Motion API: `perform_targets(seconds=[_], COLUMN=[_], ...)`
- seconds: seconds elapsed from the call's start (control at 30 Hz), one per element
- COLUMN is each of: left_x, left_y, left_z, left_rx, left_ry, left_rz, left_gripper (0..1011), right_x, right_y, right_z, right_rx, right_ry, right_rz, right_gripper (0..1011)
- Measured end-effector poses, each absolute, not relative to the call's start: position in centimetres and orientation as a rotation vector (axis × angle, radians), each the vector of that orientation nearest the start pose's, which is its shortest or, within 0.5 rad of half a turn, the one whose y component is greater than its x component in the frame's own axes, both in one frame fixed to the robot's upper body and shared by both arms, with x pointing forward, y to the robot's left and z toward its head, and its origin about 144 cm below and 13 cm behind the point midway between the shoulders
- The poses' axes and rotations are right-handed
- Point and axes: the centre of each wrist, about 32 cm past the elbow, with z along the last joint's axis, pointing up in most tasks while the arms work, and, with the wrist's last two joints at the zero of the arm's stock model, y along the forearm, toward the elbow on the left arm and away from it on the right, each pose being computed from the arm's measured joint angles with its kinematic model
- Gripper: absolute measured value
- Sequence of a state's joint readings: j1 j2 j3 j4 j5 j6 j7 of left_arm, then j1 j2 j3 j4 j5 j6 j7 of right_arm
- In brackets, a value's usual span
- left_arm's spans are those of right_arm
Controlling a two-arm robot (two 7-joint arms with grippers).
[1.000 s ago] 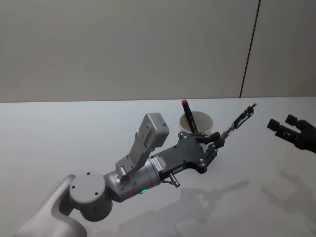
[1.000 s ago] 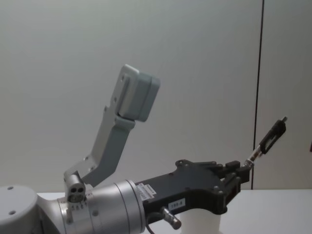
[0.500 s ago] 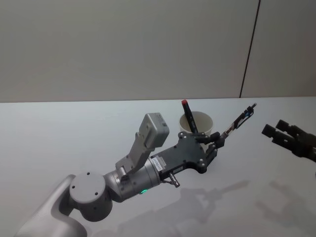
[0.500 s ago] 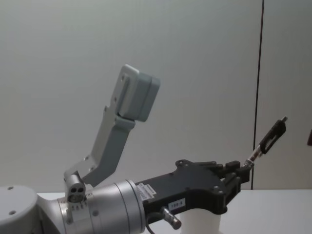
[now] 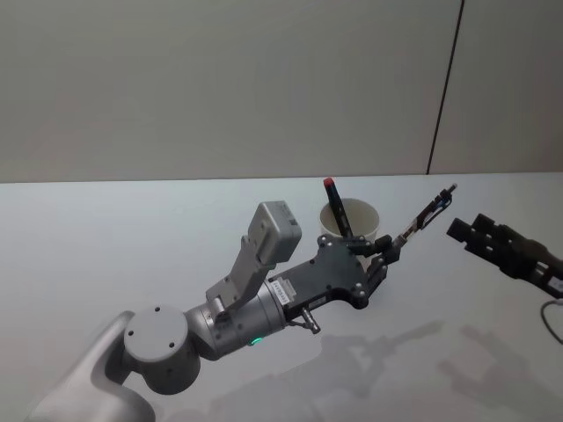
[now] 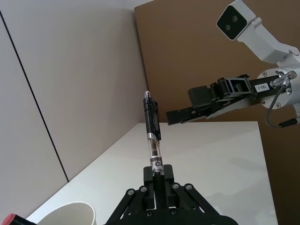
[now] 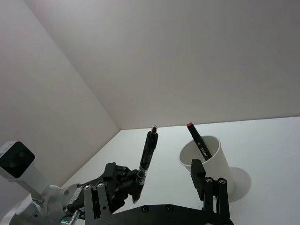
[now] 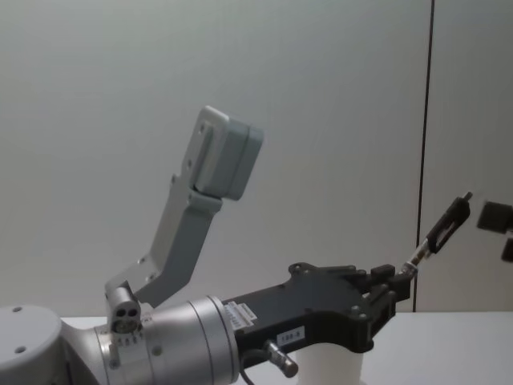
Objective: Place the pen into the pen holder.
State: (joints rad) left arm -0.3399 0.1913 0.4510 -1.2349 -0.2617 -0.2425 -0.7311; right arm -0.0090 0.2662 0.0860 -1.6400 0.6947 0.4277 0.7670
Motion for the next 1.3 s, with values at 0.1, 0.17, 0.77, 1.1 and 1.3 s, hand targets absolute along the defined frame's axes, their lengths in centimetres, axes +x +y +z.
perform_targets(seconds=[0.1, 0.17, 0.77, 1.1, 1.3], left_x=[53.2, 53.2, 53.2, 53.2, 53.2], left_y=[17.2, 17.2, 17.2, 17.2, 17.2], left_z=[113.8, 113.8, 113.8, 113.8, 113.8], left_rx=[-0.041, -0.041, -0.041, -0.041, -0.041], left_ry=[-0.151, -0.151, -0.151, -0.151, -0.151], left_rz=[0.48, 0.48, 0.48, 0.48, 0.48], left_gripper=[137, 137, 137, 136, 137], right_x=[45.5, 45.5, 45.9, 46.3, 46.6], right_y=[-32.1, -31.7, -29.4, -28.8, -28.5], right_z=[117.5, 117.4, 116.6, 116.0, 115.6], right_rx=[0.275, 0.279, 0.333, 0.369, 0.393], right_ry=[0.492, 0.505, 0.599, 0.624, 0.623], right_rz=[-0.746, -0.751, -0.745, -0.721, -0.716], right_gripper=[1001, 1001, 1001, 1001, 1001])
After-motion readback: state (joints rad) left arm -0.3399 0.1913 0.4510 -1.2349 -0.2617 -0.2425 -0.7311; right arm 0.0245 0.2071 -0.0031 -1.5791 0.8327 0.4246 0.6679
